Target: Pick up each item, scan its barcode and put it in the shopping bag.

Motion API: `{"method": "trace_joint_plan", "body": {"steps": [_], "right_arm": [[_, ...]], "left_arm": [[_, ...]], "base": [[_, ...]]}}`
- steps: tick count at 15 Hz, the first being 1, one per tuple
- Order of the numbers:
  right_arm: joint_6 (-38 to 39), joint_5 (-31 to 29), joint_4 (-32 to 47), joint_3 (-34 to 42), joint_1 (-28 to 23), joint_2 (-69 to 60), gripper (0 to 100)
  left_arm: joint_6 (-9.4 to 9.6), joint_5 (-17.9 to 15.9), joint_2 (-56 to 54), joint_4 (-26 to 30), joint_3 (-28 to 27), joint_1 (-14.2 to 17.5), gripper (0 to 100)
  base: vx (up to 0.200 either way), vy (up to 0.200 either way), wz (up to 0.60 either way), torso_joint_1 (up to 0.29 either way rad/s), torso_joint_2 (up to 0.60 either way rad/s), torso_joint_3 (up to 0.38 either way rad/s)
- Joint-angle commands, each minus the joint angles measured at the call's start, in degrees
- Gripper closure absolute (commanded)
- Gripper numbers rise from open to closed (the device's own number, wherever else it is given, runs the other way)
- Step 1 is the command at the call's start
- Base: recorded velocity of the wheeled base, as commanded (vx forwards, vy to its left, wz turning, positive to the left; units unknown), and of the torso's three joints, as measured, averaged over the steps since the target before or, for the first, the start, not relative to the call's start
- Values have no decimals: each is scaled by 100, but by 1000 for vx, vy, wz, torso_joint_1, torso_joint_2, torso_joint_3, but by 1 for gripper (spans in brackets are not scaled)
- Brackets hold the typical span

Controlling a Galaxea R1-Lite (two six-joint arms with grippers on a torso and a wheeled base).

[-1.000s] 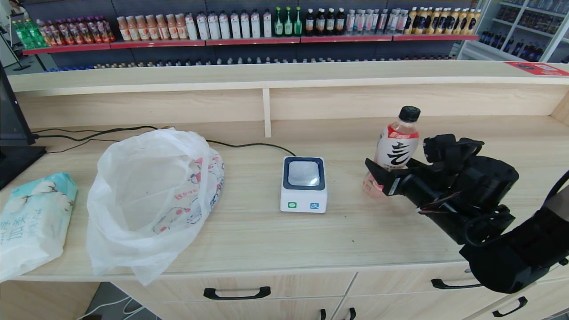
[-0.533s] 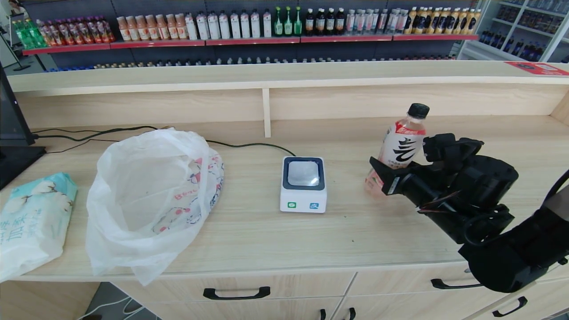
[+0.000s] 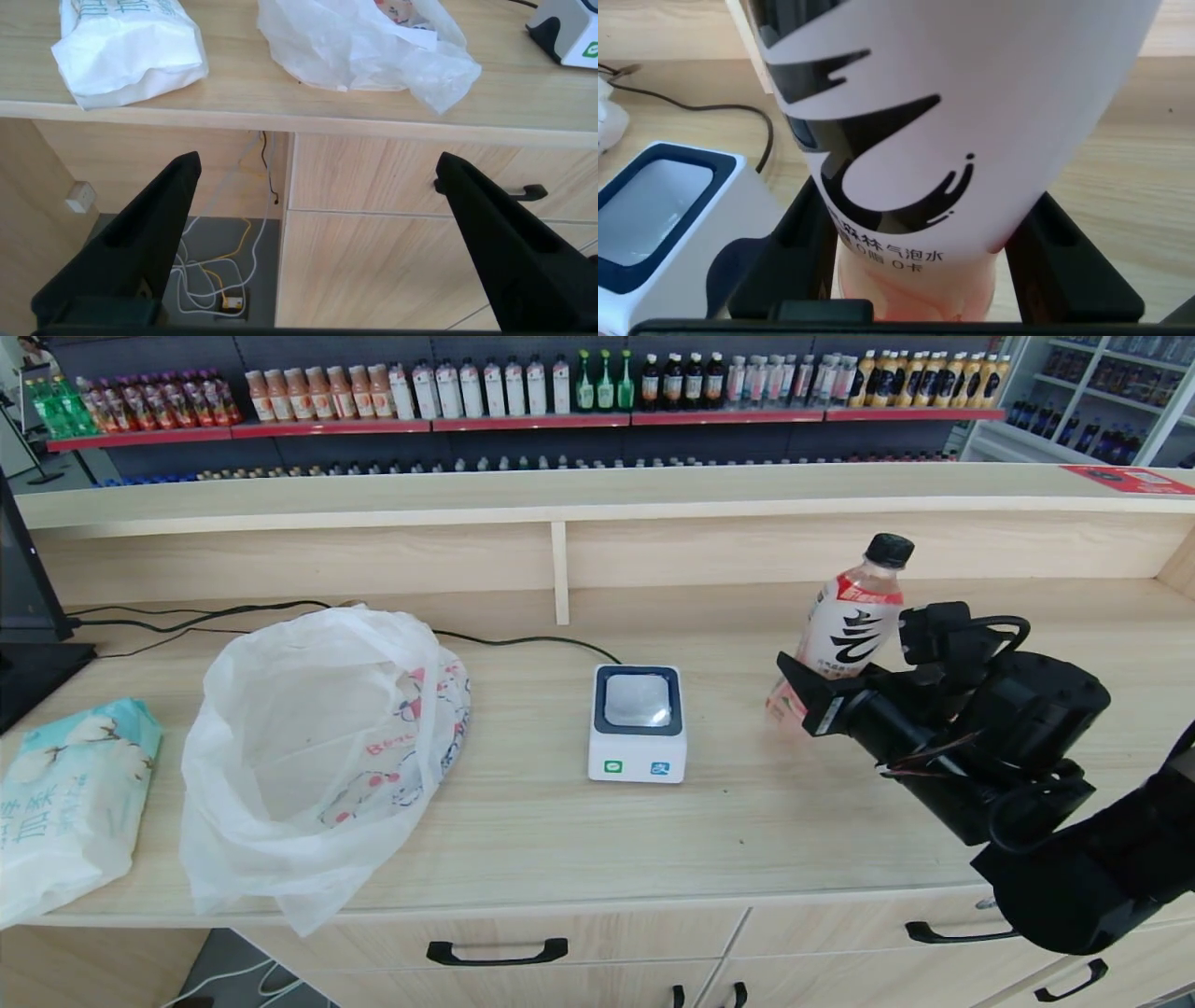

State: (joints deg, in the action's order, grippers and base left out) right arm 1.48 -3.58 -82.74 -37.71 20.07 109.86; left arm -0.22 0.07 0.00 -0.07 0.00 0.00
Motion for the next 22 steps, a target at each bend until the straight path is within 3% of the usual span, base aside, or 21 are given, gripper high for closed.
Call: {"method": "trace_joint_plan", "body": {"steps": [1,5,9,11,13,17,22], "right_arm": [[2,-2,-6,123,138,-281,100],[2,16,-6,1002,375,-1160,100],[-104,33,135,1406,709,-2180,100],[-191,60,179,2065,894,-2742,100],[-200,121,197,2074,903,-2997,100],[-200,1202,197,1538,832,-2786,100],[670,1809,91,1406,1474,-3058,100]], "left_arm": [[-4,1,0,-1,0,0,0],[-4,1,0,-1,0,0,0],[-4,1,0,-1,0,0,0],[-4,1,0,-1,0,0,0],[-4,1,0,-1,0,0,0],[-4,1,0,-1,0,0,0],[-4,1,0,-1,0,9,0]], "base": [[0,0,0,0,0,0],[0,0,0,0,0,0],[0,0,0,0,0,0],[0,0,0,0,0,0],[0,0,0,0,0,0],[0,0,0,0,0,0],[0,0,0,0,0,0]]}}
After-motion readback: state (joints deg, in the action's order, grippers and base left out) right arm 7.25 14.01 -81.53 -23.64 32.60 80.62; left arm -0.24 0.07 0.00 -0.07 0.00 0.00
